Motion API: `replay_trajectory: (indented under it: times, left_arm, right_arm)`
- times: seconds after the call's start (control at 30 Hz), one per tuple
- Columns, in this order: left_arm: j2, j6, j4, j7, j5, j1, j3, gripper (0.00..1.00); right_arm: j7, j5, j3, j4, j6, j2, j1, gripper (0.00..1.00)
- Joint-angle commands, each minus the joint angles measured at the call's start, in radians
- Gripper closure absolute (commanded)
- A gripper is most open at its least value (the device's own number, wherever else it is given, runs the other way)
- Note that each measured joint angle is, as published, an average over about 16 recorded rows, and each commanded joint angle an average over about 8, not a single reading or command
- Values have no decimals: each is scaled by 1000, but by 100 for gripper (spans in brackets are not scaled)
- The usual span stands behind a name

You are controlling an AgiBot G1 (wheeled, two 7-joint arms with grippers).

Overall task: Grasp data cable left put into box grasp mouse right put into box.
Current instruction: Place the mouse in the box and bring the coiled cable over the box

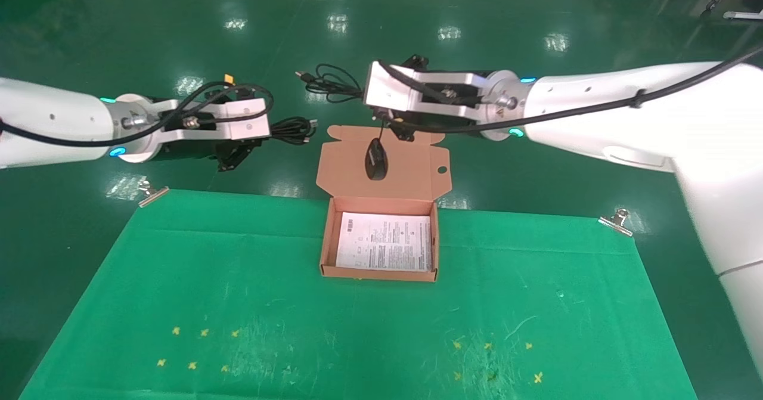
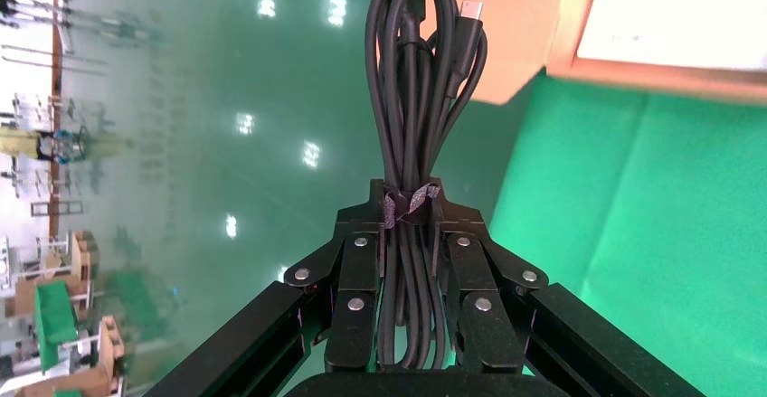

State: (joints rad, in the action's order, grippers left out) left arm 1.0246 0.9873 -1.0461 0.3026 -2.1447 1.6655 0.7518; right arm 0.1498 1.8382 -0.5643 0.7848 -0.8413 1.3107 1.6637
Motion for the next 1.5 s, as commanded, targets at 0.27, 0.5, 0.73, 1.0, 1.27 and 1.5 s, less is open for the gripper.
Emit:
replay_trajectory:
  times: [0.27, 0.5, 0.73, 1.0, 1.27, 1.5]
  left_arm:
    - [-33, 53, -58, 86, -66, -25, 17, 100]
    - [-62, 103, -114, 145, -110, -47, 31, 100]
    - [-101, 159, -190, 213, -150, -69, 38, 100]
    - [-124, 206, -248, 269, -171, -80, 40, 100]
    - [-126, 213, -263, 283, -179, -84, 40, 100]
    - [-126, 213, -264, 284, -180, -84, 40, 100]
  right_arm:
    - [4, -1, -38, -41, 25, 33, -32, 100]
    - [-4, -27, -89, -47, 42, 43, -58, 100]
    - [-28, -72, -175, -48, 76, 52, -80, 100]
    - [-78, -154, -293, -75, 132, 55, -107, 100]
    - [-106, -212, -385, -163, 183, 50, -109, 100]
    - [-129, -243, -452, -241, 203, 53, -103, 100]
